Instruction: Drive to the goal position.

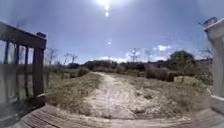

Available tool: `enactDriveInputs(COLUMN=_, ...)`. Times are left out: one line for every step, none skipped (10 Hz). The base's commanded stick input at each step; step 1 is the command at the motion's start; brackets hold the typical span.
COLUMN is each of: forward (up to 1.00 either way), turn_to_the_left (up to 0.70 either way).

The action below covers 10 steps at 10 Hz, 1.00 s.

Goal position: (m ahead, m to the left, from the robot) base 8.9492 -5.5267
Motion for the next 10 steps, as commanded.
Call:
enactDriveInputs(forward=0.5, turn_to_the_left=0.0)
enactDriveInputs(forward=0.5, turn_to_the_left=0.0)
enactDriveInputs(forward=0.5, turn_to_the_left=0.0)
enactDriveInputs(forward=0.5, turn_to_the_left=0.0)
enactDriveInputs(forward=0.5, turn_to_the_left=0.0)
enactDriveInputs(forward=0.5, turn_to_the_left=0.0)
enactDriveInputs(forward=0.5, turn_to_the_left=0.0)
enactDriveInputs(forward=0.5, turn_to_the_left=0.0)
enactDriveInputs(forward=0.5, turn_to_the_left=0.0)
enactDriveInputs(forward=0.5, turn_to_the_left=0.0)
